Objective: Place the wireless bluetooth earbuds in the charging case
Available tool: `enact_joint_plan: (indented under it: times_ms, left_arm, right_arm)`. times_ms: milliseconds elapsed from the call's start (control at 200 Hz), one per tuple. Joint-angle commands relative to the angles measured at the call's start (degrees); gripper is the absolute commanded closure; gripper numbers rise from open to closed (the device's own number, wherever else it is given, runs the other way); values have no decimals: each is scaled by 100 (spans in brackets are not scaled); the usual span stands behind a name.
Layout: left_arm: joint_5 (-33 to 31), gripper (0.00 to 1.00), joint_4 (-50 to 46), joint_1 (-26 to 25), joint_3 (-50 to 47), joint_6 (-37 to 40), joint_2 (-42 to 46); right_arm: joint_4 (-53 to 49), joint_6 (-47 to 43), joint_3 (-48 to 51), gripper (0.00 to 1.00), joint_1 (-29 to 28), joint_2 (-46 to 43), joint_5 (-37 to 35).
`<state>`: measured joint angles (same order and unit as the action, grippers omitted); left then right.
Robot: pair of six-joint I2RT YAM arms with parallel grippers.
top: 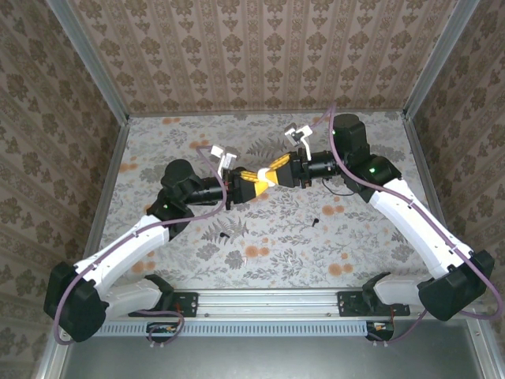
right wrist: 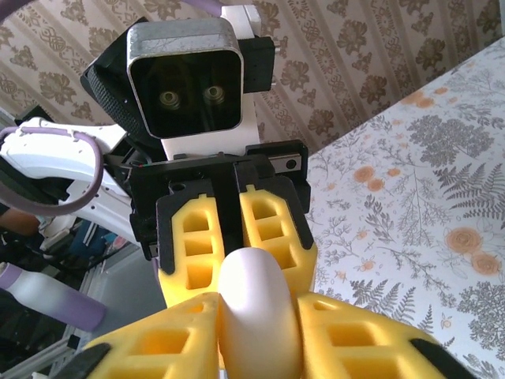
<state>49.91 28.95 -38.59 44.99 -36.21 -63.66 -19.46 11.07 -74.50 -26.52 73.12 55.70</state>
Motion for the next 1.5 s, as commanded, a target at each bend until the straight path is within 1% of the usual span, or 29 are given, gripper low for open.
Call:
enact_joint_plan:
  times_ms: [0,155,350,740,980,1055,1100,1125,1195,1275,1295,1380,1455,1495]
  left_arm:
    - [47,100,-131,-35,166,277,50]
    - [129,100,-258,-35,142,561,270]
    - [133,100,-569,-30,85,1048,567]
    - [152,100,-720,-32,52,1352,652]
    - [-209,100,-998,91,-149,1587,813]
    - [-342,100,-1198,192,-224,1625,913]
    - [-472,100,-1376,256,-276,1685,1016]
    - [-540,100,-1493,286,-312,1723,1080]
    - [-884,100,-1927,364,-406,1893,1307]
    - [-1274,100,-2510,450,-494,2092,1617]
    - [-1494,100,-2651,464,-513,2139,1698]
    - [-1988,100,-3250,510,-560,2342,2062]
    - [-2364,100,-3703,528,-588,2495,2382]
    - [-2546,100,-3910,538,-588,2567,2549]
  right_arm:
    - [-24,210,-160,69,-51,98,59]
    - [-317,222,-365,64,45,411,54]
    - [-273,431,-383,56,250,586,-63]
    - [-126,772,-331,52,433,912,-147]
    - [-152,996,-323,48,575,812,-303]
    - [-281,1062,-246,48,655,709,-633]
    - [-422,1081,-154,48,688,712,-1090]
    - [-518,1074,-88,48,699,490,-1394]
    - [-728,1190,194,49,685,320,-2169]
    - [-828,1547,629,51,651,159,-2702]
    - [-848,1653,742,51,634,126,-2813]
    - [-932,2005,1181,53,311,12,-3293]
    - [-1074,2236,1467,53,-192,-11,-3890]
    - [-1061,2388,1596,53,-481,18,-4079]
